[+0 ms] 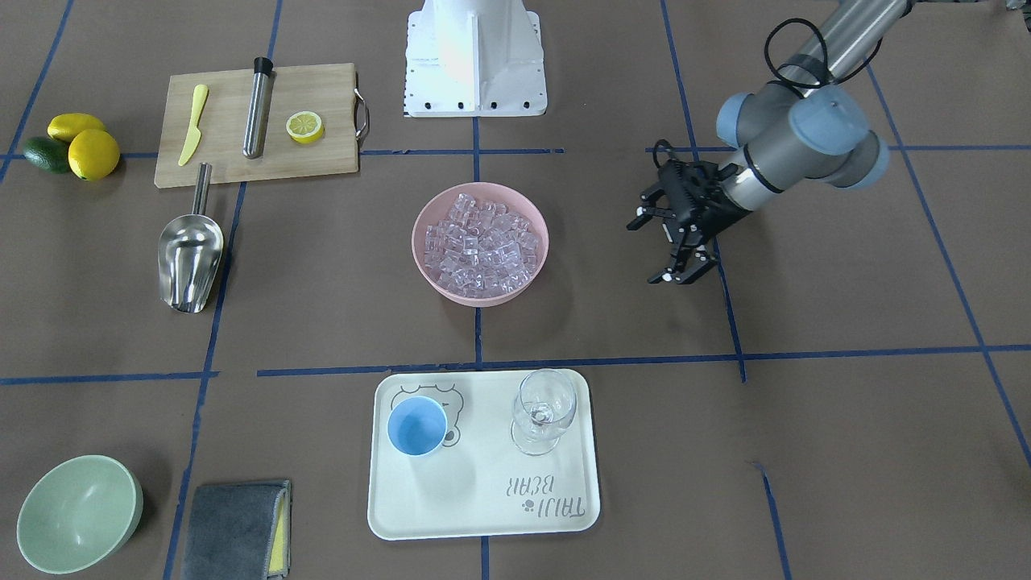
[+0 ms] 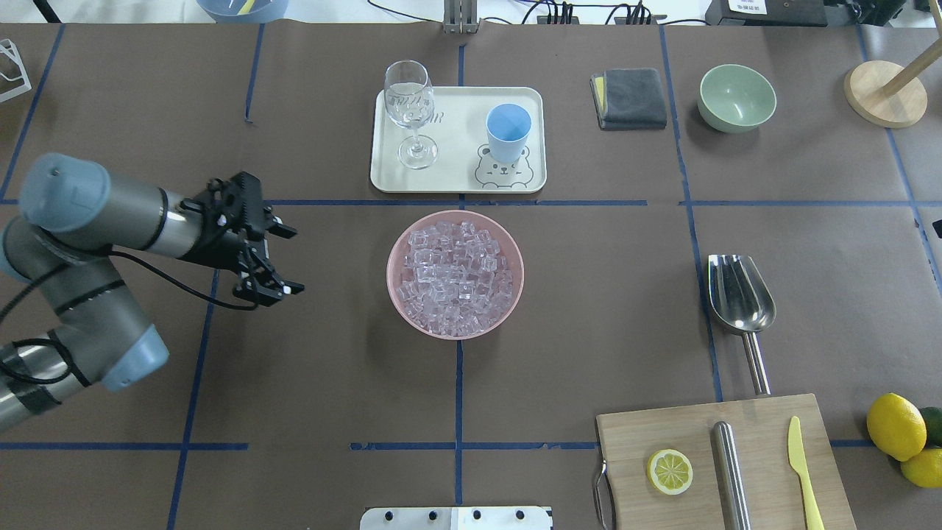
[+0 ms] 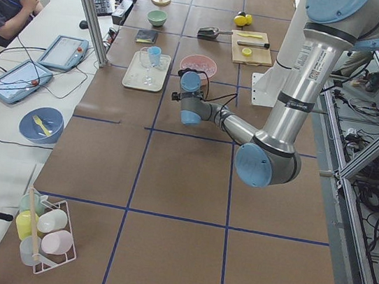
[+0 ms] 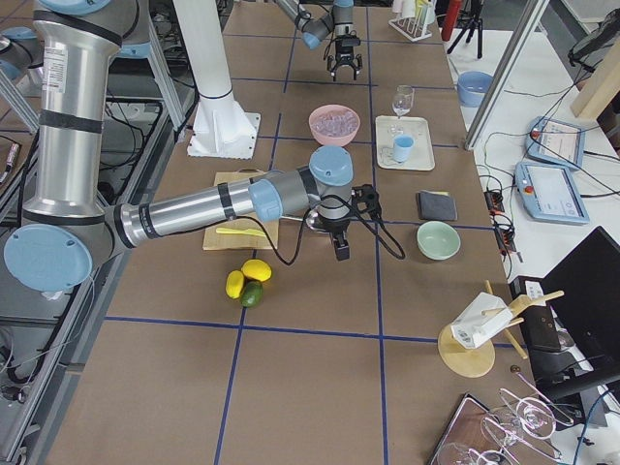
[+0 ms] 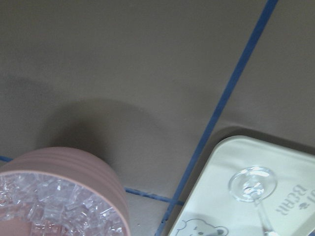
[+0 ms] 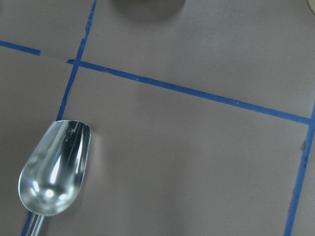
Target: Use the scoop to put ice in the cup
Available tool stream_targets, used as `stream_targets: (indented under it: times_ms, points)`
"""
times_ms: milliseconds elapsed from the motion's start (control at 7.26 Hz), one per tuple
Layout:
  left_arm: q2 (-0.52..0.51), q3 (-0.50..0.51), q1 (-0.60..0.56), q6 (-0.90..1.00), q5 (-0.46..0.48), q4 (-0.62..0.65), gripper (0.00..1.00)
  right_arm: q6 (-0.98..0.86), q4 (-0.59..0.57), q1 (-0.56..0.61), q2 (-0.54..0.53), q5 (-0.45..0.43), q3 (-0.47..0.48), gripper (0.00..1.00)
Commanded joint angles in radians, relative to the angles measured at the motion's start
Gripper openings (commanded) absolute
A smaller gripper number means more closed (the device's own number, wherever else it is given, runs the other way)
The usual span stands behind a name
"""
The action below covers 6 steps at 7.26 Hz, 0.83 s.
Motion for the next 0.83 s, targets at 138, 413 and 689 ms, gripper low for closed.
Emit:
stream_targets:
  times_ms: [138,413,689]
  points:
    - [-0.091,0.125,0.106,0.004,0.029,-0.112,1.0,0.216,0.019,-0.091,0.04,-0.033,0.032,1.0]
    - [-0.138,0.155,0.112,0.001,0.031,-0.133,1.0,0.304,0.018,-0.154,0.043,-0.07,0.058,1.0]
    - [-0.158,0.155,0.112,-0.002,0.034,-0.137,1.0,0.475,0.018,-0.26,0.043,-0.131,0.11,1.0]
